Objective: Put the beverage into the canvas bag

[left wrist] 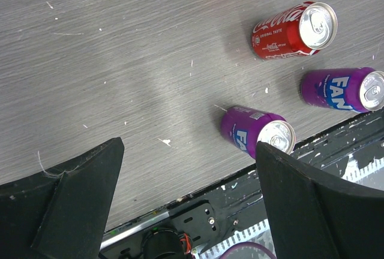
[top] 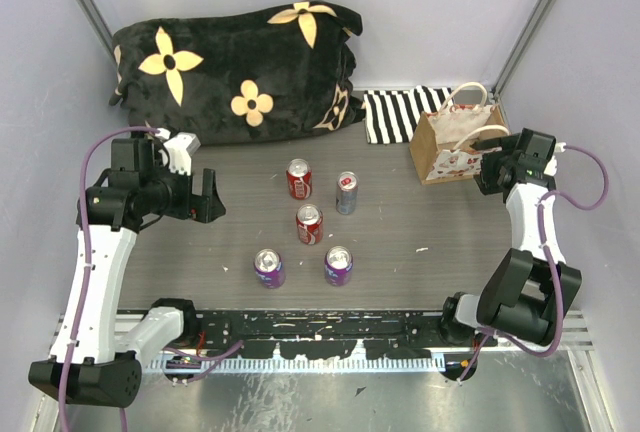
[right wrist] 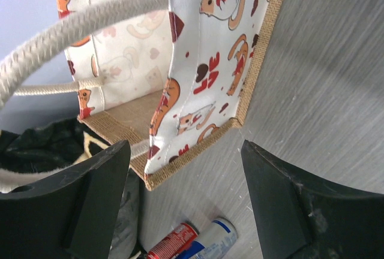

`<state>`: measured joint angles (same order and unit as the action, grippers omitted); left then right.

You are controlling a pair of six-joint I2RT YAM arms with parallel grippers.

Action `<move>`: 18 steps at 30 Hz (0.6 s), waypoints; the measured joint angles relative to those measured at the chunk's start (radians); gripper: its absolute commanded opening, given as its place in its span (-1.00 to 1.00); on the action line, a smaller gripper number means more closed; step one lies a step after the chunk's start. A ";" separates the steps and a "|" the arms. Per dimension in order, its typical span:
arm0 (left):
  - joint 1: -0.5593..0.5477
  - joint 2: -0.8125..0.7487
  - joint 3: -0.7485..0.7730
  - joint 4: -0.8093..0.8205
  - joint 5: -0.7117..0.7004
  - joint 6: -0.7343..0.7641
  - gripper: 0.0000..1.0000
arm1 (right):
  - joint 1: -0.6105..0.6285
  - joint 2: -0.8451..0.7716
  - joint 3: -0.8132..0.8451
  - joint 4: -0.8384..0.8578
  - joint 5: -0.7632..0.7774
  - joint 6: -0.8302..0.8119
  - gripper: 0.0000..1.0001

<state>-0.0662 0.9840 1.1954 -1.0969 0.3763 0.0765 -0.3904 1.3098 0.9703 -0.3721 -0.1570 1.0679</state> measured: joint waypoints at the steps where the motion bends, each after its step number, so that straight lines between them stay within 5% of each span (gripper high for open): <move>1: 0.000 0.003 -0.002 0.002 0.002 0.000 0.96 | 0.000 0.009 0.000 0.013 0.000 0.006 0.58; 12: 0.000 0.031 -0.021 0.035 0.021 -0.011 0.96 | 0.000 0.159 0.008 0.129 0.013 0.035 0.46; 18: 0.000 0.055 -0.024 0.045 0.032 -0.019 0.96 | 0.000 0.204 0.015 0.152 0.012 0.019 -0.51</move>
<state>-0.0662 1.0386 1.1713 -1.0519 0.4080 0.0578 -0.3904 1.5139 0.9855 -0.2203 -0.1448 1.0870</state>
